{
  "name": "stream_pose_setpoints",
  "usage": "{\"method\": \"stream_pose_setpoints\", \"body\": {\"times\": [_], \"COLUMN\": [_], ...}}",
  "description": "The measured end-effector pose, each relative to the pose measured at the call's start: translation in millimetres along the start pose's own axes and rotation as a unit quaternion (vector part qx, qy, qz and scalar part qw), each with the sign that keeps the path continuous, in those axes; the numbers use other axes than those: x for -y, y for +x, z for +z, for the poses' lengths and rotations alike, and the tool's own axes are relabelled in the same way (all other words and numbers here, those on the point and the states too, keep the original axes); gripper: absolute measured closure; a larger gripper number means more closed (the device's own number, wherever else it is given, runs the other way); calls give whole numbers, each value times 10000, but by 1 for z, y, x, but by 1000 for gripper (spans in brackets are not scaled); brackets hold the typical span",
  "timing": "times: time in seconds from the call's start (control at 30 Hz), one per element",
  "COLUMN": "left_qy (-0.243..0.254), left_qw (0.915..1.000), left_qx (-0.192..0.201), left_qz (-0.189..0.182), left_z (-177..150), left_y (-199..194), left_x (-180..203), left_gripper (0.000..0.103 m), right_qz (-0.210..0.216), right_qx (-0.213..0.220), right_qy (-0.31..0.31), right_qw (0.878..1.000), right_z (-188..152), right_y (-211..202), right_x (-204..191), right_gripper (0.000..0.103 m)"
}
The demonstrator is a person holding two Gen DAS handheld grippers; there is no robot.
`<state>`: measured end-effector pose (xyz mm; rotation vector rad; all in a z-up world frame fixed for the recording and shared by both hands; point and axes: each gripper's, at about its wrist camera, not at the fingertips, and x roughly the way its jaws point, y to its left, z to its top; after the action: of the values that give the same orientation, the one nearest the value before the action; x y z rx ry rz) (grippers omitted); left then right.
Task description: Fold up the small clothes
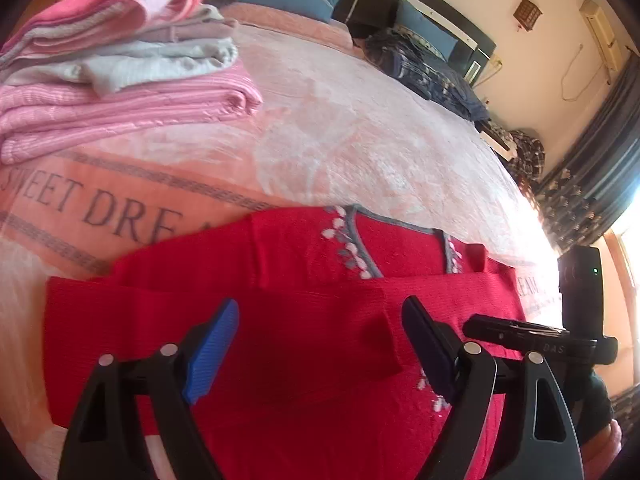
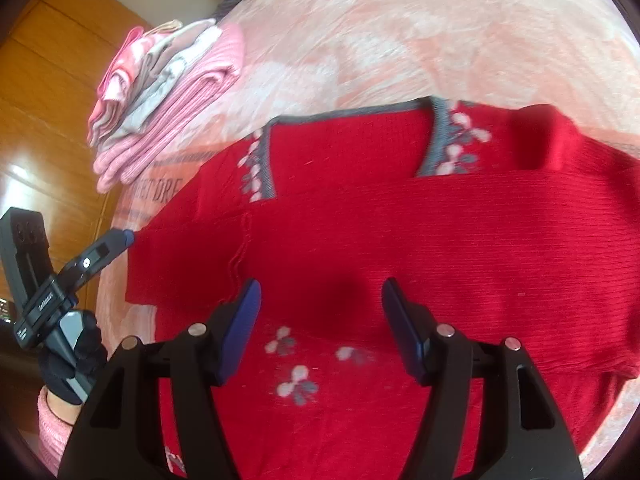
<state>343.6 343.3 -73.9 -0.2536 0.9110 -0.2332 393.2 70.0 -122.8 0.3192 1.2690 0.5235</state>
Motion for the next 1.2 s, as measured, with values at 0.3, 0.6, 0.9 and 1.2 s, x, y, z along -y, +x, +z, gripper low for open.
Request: {"method": "stream_pose_setpoints", "body": {"times": [0.3, 0.6, 0.9, 1.2], "left_qy": [-941, -999, -607, -160], "left_qw": [9907, 9889, 9931, 9947], "left_qx": [-175, 39, 13, -129], "left_qz": [965, 1096, 998, 1011], "left_z": [-13, -11, -12, -18], "left_y": [-4, -16, -4, 17], "left_x": [-108, -117, -81, -44], "left_gripper": [19, 19, 19, 19], "right_qz": [89, 467, 511, -5], "right_qx": [-211, -222, 338, 649], "right_qy": [-430, -331, -349, -158], "right_qw": [9988, 9981, 9975, 9978], "right_z": [7, 9, 17, 10], "right_y": [44, 59, -13, -74], "right_x": [-54, -61, -37, 21], "right_gripper": [40, 100, 101, 101]}}
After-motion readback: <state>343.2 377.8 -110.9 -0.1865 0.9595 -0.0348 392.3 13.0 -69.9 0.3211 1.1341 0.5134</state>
